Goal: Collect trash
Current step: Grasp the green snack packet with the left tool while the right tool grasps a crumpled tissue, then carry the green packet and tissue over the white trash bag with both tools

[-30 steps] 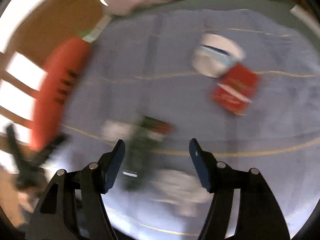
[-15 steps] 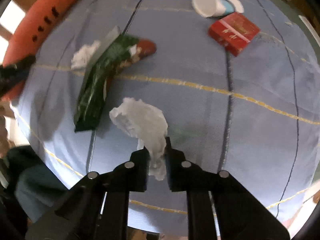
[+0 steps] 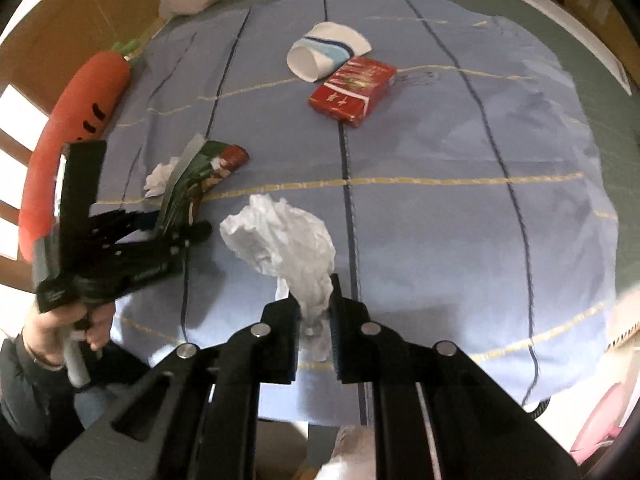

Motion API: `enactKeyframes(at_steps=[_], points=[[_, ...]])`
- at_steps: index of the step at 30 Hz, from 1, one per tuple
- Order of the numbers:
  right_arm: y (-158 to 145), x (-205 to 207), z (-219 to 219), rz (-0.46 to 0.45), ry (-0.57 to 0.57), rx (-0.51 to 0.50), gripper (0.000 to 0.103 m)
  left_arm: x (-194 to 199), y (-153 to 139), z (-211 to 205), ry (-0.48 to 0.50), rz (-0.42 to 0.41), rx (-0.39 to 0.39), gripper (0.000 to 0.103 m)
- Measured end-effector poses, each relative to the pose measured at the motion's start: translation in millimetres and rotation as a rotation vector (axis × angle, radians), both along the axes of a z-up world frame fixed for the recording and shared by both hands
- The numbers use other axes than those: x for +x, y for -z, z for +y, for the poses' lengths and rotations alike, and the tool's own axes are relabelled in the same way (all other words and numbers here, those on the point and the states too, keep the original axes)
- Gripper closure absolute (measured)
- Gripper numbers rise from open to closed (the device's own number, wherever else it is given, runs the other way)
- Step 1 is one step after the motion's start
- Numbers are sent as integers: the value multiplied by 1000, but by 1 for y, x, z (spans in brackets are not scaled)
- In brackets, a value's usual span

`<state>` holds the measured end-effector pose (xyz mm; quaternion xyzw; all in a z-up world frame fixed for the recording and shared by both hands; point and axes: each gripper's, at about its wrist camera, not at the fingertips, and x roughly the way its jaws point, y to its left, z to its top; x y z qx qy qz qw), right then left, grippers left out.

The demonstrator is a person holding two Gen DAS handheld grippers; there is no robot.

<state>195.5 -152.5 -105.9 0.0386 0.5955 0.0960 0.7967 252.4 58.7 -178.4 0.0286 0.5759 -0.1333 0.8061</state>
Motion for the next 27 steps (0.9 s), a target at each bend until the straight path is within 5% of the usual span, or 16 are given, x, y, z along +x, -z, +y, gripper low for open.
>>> enactKeyframes(at_steps=[14,27], points=[[-26,-68,-30,-90,126,70,89,-107,-103,-42,-25,-371,49,76],[-68,-146,-67,-217,192,73,89,-206,-154,-96,86,-521,68,76]])
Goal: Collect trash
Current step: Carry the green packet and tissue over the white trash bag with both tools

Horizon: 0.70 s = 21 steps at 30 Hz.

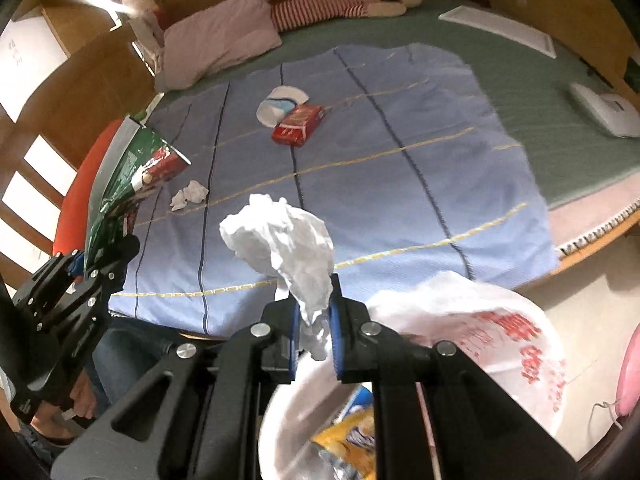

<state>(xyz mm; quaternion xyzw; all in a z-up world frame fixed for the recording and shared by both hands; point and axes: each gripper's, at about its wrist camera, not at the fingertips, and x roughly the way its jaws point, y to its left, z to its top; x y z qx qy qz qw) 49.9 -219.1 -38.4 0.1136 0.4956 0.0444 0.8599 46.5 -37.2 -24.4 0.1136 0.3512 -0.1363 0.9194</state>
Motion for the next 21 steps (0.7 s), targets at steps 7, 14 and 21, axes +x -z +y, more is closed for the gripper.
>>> enactKeyframes(at_steps=[7,14,21], points=[[-21,-48,-30,-62,66,-16,89,-46,-19,-21,57,-62,9,76],[-28,-91,-66,-75,143,-38,89,-81,-33,-43,143,-105,16,76],[-16,-121,-95,-56,212,-6,89,-101,-19,-74,235,-47,31,76]])
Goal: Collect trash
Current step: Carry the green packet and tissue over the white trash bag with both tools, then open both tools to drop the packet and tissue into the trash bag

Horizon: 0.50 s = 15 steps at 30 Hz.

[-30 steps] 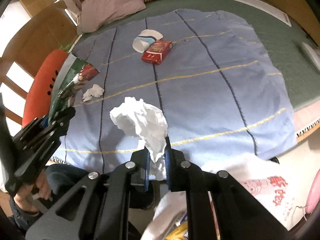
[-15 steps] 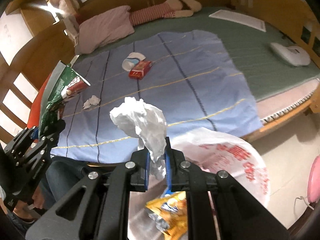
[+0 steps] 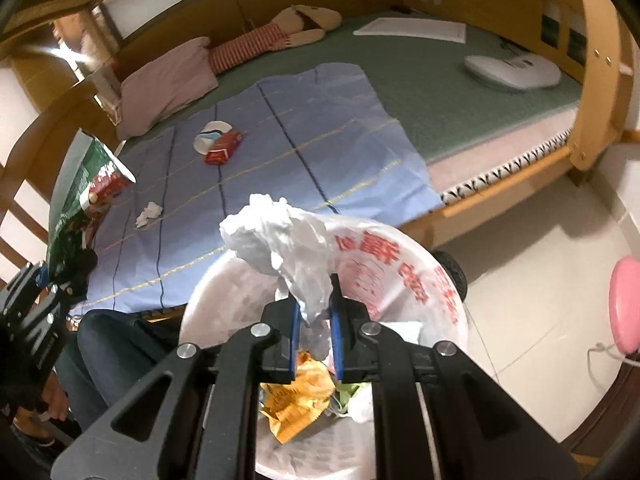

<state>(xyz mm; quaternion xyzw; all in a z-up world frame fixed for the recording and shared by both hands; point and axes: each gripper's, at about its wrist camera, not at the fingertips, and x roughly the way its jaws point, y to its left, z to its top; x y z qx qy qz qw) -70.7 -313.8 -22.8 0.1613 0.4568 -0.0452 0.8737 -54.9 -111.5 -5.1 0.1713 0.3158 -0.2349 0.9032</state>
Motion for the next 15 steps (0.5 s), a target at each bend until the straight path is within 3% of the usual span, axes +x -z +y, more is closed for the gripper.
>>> enactKeyframes(at_steps=[10,15], points=[[37,-18,6,73,-33,21,89,-17,13,-20,50,11,38,76],[39,-24,7,69,-42,20,89,-19,14,-22,54,18,39,76]])
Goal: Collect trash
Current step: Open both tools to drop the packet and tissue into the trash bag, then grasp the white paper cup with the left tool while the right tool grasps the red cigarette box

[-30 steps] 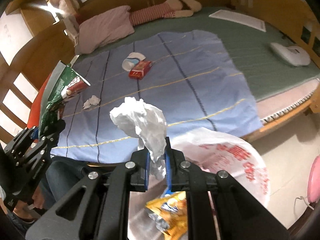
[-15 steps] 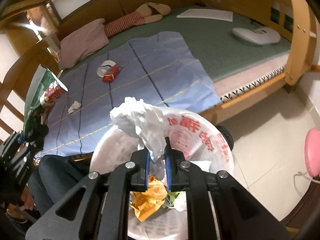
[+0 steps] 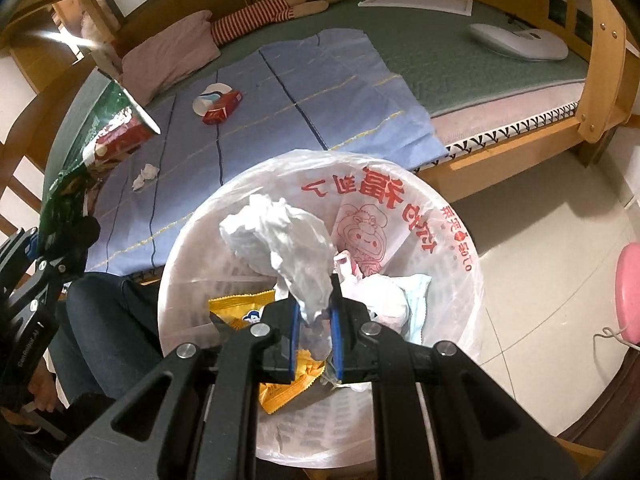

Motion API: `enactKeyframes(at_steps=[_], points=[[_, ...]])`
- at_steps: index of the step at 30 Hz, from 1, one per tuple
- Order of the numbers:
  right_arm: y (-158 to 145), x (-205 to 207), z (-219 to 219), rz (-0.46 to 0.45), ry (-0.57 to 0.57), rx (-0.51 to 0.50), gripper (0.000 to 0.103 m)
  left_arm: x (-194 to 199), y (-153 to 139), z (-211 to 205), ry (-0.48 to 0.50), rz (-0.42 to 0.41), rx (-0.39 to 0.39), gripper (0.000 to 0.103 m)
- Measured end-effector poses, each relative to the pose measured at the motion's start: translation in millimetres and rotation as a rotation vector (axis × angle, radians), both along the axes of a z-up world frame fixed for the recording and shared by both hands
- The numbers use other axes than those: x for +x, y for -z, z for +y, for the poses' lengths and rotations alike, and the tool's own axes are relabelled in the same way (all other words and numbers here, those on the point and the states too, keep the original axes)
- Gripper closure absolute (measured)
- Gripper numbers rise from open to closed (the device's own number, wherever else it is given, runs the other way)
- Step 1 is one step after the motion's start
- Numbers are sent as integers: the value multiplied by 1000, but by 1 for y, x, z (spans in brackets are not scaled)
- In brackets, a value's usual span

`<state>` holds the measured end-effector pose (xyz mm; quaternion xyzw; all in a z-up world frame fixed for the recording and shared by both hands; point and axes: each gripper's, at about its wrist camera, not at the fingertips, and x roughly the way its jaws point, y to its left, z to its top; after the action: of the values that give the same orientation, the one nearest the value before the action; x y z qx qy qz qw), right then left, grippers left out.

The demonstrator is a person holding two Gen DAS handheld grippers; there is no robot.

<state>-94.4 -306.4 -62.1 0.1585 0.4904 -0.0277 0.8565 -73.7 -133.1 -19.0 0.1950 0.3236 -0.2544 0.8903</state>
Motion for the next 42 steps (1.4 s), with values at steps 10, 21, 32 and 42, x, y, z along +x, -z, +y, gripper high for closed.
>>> enactKeyframes(at_steps=[10,21,32,42], points=[[-25,-21,-18,-112,82,-27,39,6,12,-5,50,106,-30,76],[-32,-25,-48,-153,204,41,35,24,37,-2,180,341,-146,11],[-34,55,-15,-81,81,17,30,150,31,106,-281,180,-98,11],[-41,253,88,-54,-202,56,30,280,53,235,-576,141,-44,11]])
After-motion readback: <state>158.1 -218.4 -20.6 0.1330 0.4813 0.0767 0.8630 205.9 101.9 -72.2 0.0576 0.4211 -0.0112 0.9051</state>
